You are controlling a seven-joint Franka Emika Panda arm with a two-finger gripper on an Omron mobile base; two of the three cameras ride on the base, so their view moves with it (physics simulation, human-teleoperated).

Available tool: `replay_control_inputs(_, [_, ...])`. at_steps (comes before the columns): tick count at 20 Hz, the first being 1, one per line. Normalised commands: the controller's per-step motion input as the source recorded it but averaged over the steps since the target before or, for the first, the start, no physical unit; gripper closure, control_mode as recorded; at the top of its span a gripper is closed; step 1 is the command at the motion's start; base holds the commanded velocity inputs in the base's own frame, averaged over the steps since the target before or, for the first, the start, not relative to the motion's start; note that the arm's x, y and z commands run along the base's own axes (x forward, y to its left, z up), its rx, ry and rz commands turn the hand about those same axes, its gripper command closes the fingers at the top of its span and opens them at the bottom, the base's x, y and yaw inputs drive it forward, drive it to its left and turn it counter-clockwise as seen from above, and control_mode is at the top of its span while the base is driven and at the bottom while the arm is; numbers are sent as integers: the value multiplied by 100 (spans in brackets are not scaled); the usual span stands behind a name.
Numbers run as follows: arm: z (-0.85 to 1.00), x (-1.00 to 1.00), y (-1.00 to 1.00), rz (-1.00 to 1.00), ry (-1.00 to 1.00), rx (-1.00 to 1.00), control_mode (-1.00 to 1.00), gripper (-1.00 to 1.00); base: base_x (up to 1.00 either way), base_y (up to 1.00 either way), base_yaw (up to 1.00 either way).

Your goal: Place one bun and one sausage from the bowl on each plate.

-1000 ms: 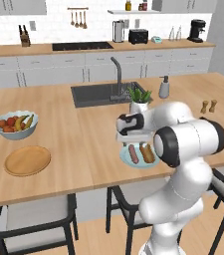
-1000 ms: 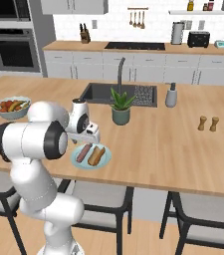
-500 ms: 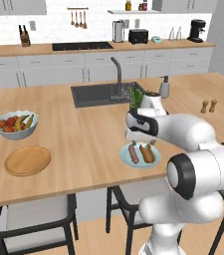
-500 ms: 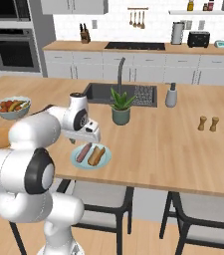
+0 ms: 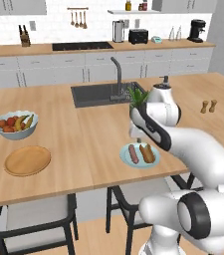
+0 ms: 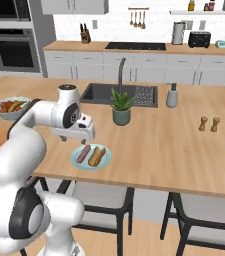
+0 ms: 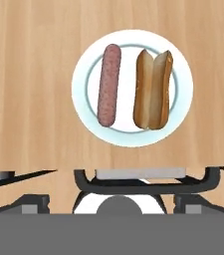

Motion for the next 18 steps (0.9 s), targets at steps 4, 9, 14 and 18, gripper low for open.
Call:
replay_control_inputs(4, [70, -53, 1, 0, -2, 0, -100, -100, 0, 0, 0])
replay_control_inputs(9, [52, -34, 0, 0, -4, 0, -100, -100, 0, 0, 0])
replay_control_inputs(14, [10, -33, -1, 0, -5, 0, 100, -100, -14, -2, 0])
replay_control_inputs(18, [0, 0, 0, 0, 0, 0, 100, -100, -78, -70, -1])
